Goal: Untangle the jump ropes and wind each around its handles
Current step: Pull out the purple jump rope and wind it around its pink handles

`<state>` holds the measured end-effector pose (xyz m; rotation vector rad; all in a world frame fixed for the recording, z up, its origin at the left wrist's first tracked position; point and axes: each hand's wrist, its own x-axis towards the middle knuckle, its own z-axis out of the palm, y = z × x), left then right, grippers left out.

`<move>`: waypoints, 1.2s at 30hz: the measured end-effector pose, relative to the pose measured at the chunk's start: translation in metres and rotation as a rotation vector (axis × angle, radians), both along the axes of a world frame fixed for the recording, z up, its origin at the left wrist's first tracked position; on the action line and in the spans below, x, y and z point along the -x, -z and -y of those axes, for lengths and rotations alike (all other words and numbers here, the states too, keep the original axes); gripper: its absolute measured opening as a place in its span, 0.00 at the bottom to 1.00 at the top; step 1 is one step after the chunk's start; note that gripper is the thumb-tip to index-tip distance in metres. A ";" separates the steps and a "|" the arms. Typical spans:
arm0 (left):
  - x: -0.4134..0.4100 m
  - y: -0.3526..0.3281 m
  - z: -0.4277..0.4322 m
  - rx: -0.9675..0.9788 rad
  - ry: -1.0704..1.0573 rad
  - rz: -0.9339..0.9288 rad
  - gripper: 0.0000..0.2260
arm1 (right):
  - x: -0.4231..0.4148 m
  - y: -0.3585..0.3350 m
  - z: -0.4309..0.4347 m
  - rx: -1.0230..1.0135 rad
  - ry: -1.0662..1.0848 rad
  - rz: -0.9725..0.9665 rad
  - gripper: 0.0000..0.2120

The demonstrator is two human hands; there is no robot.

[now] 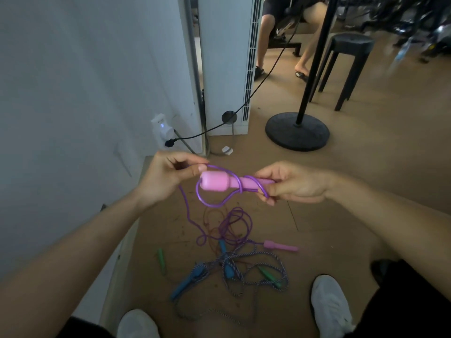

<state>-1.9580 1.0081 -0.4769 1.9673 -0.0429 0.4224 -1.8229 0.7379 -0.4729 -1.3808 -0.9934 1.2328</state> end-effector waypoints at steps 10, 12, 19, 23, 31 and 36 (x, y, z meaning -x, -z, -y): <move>0.008 0.052 0.026 -0.090 0.058 -0.246 0.13 | -0.009 0.011 -0.012 -0.200 0.723 -0.296 0.11; 0.012 0.051 0.034 -0.239 0.148 -0.268 0.08 | -0.012 0.013 -0.011 -0.150 0.862 -0.035 0.12; 0.010 0.009 0.041 -0.482 0.162 0.026 0.08 | -0.014 0.015 -0.004 0.095 0.508 0.953 0.11; -0.001 -0.002 0.023 -0.269 -0.034 0.022 0.05 | -0.008 0.007 0.001 0.151 0.180 0.800 0.14; -0.011 0.025 0.012 0.062 0.026 -0.070 0.06 | -0.015 -0.007 0.012 -0.069 0.121 -0.074 0.18; -0.003 0.043 0.033 -0.039 0.086 -0.208 0.16 | -0.008 0.004 -0.002 -0.130 0.593 -0.228 0.15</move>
